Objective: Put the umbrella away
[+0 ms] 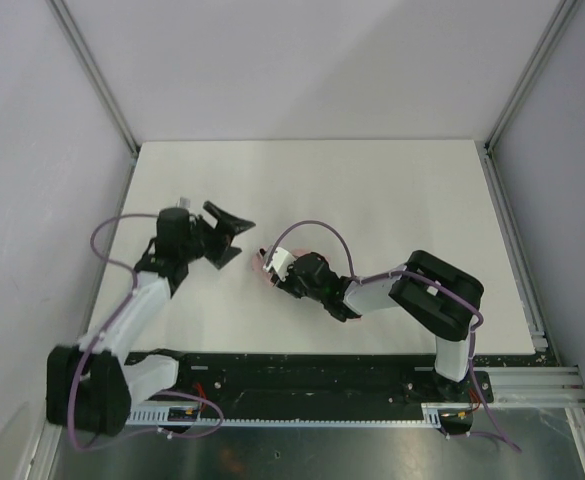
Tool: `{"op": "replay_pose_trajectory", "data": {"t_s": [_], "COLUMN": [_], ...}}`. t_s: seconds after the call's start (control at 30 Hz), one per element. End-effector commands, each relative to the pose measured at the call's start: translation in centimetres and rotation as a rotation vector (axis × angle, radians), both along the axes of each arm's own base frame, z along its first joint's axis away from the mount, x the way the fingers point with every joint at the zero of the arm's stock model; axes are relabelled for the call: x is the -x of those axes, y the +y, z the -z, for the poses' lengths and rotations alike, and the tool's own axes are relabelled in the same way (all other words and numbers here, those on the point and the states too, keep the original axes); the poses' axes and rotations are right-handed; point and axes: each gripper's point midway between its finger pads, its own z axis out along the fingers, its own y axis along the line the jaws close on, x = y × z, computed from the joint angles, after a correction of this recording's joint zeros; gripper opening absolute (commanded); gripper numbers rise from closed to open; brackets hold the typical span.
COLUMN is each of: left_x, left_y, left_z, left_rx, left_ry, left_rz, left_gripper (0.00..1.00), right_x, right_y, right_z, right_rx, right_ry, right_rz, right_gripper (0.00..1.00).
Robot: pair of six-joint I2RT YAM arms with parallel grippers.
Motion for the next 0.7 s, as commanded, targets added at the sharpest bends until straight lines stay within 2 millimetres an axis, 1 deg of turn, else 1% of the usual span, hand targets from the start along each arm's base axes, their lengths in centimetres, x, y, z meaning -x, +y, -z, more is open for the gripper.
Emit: {"op": "replay_pose_trajectory", "data": {"t_s": [0.0, 0.07, 0.1, 0.17, 0.27, 0.33, 0.37, 0.43, 0.53, 0.57, 0.67], "left_x": [-2.4, -3.2, -3.3, -3.0, -1.6, -0.8, -0.5, -0.2, -0.3, -0.2, -0.1], "left_y": [-0.4, -0.4, -0.4, -0.4, -0.3, -0.5, -0.9, -2.6, -4.7, -5.1, -5.8], "left_z": [0.3, 1.2, 1.8, 2.6, 4.1, 5.1, 5.5, 6.7, 8.0, 8.5, 9.5], "left_rx": [-0.028, -0.054, -0.074, -0.119, -0.171, -0.183, -0.193, -0.211, -0.256, -0.264, -0.288], "left_ry": [0.149, 0.223, 0.255, 0.309, 0.374, 0.410, 0.422, 0.462, 0.482, 0.495, 0.501], "left_rz": [0.044, 0.038, 0.035, 0.022, -0.018, -0.044, -0.037, 0.018, 0.090, 0.098, 0.107], "left_gripper": [0.90, 0.85, 0.83, 0.81, 0.83, 0.87, 0.90, 0.94, 0.98, 0.96, 0.88], "right_x": [0.7, 0.7, 0.7, 0.7, 0.7, 0.8, 0.8, 0.8, 0.8, 0.9, 1.1], "right_y": [-1.4, -1.4, -1.4, -1.5, -1.5, -1.3, -1.2, -1.1, -0.9, -0.9, -0.8], "right_z": [2.6, 2.5, 2.6, 2.6, 2.6, 2.6, 2.5, 2.5, 2.5, 2.5, 2.5], "right_rx": [0.077, 0.079, 0.081, 0.083, 0.084, 0.079, 0.076, 0.071, 0.063, 0.061, 0.051], "right_ry": [0.036, 0.037, 0.037, 0.037, 0.036, 0.037, 0.037, 0.036, 0.039, 0.042, 0.060], "right_rz": [-0.013, -0.012, -0.013, -0.013, -0.014, -0.019, -0.023, -0.029, -0.034, -0.039, -0.046], "right_gripper": [0.00, 0.00, 0.00, 0.00, 0.00, 0.00, 0.00, 0.00, 0.00, 0.00, 0.00]}}
